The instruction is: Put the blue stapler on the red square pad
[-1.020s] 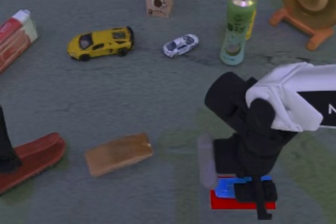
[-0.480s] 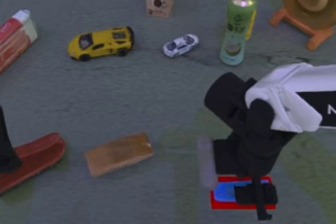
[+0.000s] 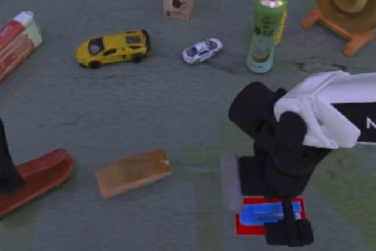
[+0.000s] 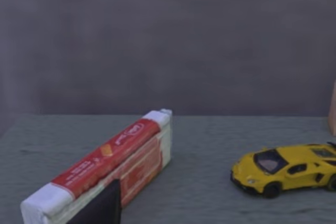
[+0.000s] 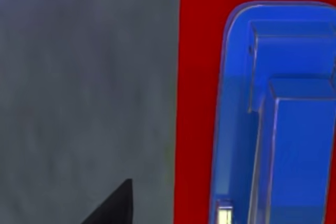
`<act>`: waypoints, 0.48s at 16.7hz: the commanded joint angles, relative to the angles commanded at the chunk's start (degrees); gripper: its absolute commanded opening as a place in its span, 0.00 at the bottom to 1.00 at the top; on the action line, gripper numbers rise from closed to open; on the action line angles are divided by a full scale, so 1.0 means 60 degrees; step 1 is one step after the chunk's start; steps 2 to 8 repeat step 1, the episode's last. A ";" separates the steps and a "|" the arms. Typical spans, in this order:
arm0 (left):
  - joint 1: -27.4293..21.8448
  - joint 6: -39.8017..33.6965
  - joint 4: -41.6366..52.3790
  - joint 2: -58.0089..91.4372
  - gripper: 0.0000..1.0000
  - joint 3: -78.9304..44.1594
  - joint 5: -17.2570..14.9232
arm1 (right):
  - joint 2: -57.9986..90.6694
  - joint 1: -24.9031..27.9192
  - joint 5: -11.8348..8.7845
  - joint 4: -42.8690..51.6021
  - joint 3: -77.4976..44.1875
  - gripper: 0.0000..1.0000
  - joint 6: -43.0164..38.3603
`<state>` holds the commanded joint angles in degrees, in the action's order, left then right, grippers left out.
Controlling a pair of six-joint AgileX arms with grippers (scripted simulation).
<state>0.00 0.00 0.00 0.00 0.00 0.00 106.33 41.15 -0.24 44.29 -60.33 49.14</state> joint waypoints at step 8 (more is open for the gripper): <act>0.0000 0.0000 0.0000 0.0000 1.00 0.0000 0.0000 | 0.0000 0.0000 0.0000 0.0000 0.0000 1.00 0.0000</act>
